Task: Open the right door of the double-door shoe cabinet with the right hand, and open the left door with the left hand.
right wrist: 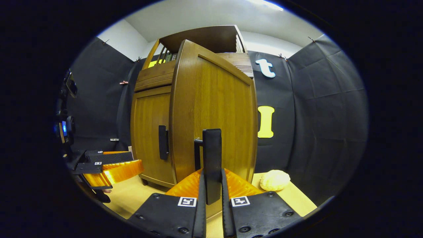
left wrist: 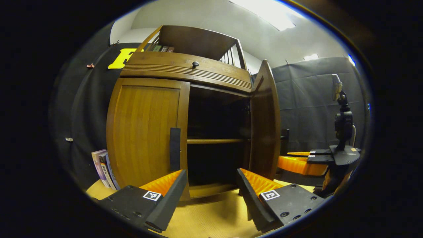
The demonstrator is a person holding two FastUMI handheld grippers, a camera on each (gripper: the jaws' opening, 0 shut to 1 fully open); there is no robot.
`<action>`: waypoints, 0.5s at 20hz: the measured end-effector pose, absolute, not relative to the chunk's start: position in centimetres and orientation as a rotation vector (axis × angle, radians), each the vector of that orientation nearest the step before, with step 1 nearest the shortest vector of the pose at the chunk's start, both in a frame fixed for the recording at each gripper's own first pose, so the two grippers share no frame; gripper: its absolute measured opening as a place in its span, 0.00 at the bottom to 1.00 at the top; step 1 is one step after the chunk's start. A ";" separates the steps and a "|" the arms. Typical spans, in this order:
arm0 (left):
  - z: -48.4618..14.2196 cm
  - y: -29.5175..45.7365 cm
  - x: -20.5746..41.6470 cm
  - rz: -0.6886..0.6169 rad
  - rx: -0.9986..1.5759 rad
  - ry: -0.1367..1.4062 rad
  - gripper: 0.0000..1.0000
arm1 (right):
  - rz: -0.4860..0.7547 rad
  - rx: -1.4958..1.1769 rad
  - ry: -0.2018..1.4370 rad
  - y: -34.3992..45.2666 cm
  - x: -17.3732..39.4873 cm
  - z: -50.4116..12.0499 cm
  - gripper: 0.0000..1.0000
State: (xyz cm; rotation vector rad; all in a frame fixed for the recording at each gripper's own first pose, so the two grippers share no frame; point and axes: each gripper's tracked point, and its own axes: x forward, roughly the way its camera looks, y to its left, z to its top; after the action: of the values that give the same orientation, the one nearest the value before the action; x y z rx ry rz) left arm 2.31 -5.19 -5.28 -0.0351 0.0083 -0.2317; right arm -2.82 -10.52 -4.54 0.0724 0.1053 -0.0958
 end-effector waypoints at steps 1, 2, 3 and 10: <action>-5.2 -5.2 2.3 -0.223 -0.026 0.008 0.92 | -0.108 0.069 0.105 -11.1 -3.2 -4.4 0.23; -5.4 -5.2 2.4 -0.217 -0.022 0.009 0.93 | -0.124 0.063 0.105 -11.8 -3.7 -4.3 0.23; -5.5 -5.4 2.4 -0.216 -0.023 0.009 0.93 | -0.143 0.054 0.106 -12.6 -4.2 -4.3 0.23; -5.7 -6.0 3.6 -0.178 -0.010 0.013 0.93 | -0.277 0.057 0.094 -19.0 -6.8 -4.0 0.07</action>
State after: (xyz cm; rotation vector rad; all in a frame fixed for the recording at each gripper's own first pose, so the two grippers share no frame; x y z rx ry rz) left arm 3.57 -6.03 -5.68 -0.0104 0.0128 -0.1777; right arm -6.81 -19.02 -3.97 0.0566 0.0940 -0.2773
